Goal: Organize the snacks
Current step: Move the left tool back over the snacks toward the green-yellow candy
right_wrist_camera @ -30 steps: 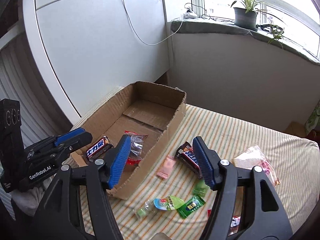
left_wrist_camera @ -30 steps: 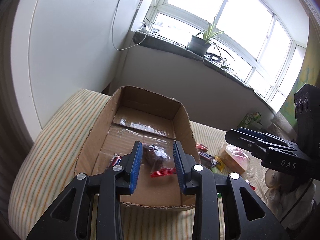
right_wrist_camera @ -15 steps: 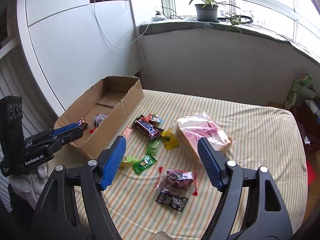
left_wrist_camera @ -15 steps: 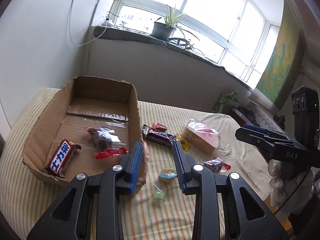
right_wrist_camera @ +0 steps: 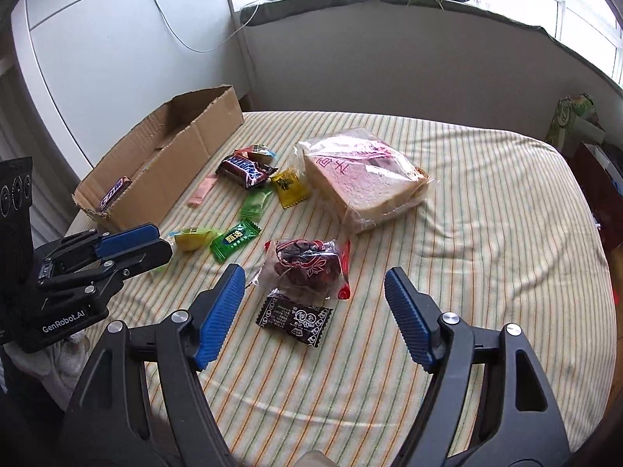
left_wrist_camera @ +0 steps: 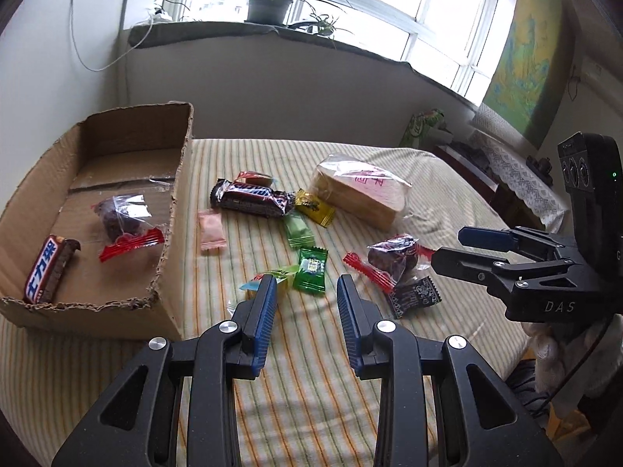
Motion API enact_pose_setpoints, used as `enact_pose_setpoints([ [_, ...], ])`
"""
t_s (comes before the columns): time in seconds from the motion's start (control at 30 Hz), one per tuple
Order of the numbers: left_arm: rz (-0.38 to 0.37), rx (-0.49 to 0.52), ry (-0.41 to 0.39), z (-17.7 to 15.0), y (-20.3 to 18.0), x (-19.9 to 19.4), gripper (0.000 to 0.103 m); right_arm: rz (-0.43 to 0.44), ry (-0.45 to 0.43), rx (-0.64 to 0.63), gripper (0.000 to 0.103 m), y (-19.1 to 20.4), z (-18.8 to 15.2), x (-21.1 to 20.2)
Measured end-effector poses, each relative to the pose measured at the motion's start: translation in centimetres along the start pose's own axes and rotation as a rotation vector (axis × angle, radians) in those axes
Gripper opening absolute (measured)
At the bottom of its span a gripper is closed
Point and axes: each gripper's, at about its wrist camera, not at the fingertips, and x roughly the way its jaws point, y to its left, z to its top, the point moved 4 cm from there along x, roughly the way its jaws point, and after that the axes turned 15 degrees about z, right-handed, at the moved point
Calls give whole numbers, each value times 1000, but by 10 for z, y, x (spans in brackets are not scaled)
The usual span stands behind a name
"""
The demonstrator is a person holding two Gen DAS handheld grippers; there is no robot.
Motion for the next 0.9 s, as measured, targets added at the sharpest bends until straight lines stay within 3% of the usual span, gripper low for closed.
enact_pose_setpoints([
  [0.3,73,14,28,-3,2,17,31,28,34,-2,77,-2,-2,22],
  [0.33,80,17,33,-3,2,19,33,32,37,-1,77,-3,-2,24],
  [0.4,81,15,51,-4,2,25,47,33,42,-1,77,-5,-1,28],
  [0.7,101,12,67,-2,1,36,47,52,57,-8,77,-7,1,42],
  [0.8,110,13,63,-2,0,37,44,58,62,-11,77,-7,1,46],
  [0.9,110,17,76,-3,0,40,28,54,65,-15,77,-7,1,50],
])
